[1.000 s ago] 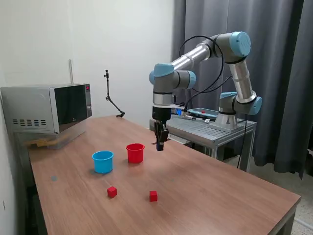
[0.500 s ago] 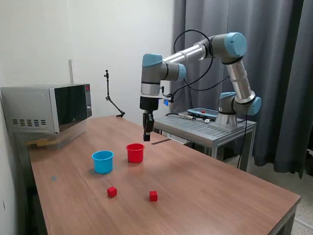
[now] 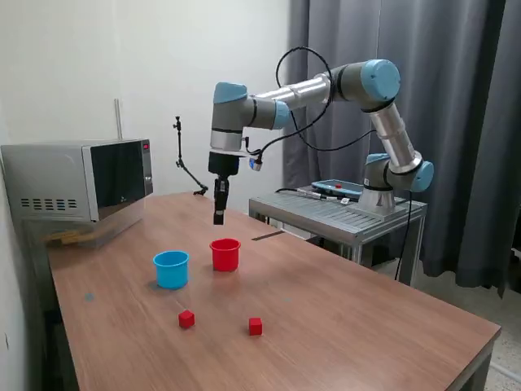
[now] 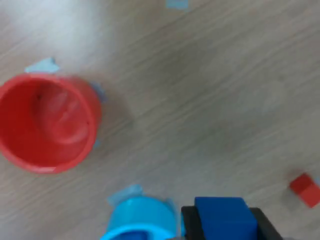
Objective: Place red objects in the red bin, and blue objects in the blue bin.
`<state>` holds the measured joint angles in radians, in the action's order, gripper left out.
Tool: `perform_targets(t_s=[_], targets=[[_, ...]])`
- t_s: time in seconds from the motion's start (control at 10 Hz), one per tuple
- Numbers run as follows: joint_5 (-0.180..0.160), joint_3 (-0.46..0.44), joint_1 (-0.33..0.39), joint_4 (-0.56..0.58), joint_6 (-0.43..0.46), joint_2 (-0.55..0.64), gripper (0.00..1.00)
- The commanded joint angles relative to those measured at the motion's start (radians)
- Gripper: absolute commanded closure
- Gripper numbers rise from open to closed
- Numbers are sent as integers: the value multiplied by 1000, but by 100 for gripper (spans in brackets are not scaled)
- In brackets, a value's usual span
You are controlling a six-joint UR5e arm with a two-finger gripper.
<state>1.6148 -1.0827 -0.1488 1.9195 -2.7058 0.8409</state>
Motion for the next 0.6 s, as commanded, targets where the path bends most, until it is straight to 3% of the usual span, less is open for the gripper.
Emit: perform_targets(t_s=[0.0, 0.2, 0.5], targets=[[13, 82, -23, -27, 0, -40, 100], [40, 134, -26, -45, 0, -69, 100], [42, 225, -52, -77, 0, -126, 100]])
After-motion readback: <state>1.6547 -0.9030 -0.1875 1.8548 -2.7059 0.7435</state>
